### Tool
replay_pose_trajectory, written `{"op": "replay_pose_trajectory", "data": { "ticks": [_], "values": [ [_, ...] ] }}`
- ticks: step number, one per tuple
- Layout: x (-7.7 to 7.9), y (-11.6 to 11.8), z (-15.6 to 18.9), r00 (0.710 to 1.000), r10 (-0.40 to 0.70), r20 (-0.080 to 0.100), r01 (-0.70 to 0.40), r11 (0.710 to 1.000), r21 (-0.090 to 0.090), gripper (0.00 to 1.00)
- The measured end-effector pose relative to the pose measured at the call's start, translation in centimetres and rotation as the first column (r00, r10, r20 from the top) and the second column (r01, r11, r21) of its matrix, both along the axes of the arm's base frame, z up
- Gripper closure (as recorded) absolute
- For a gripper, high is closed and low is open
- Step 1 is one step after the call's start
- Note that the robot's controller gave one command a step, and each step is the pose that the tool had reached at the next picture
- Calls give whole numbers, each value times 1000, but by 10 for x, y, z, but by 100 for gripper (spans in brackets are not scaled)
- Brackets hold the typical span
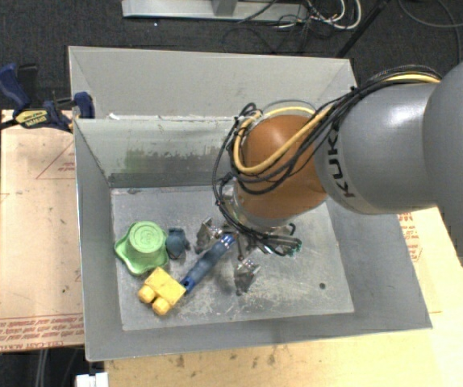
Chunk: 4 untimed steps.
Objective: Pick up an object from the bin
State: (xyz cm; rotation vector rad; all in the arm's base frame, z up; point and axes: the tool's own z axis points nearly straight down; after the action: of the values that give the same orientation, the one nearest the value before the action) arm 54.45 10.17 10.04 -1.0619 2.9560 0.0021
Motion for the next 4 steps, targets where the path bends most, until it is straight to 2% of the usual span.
{"op": "replay_pose_trajectory", "data": {
  "ticks": [1,2,3,4],
  "values": [
    [6,-1,-25,981,195,8,-195,981,2,0],
    [8,0,-23,982,191,4,-191,982,0,0],
    [9,1,-21,982,191,9,-191,982,2,100],
    [10,2,9,982,188,4,-188,982,0,100]
  ]
}}
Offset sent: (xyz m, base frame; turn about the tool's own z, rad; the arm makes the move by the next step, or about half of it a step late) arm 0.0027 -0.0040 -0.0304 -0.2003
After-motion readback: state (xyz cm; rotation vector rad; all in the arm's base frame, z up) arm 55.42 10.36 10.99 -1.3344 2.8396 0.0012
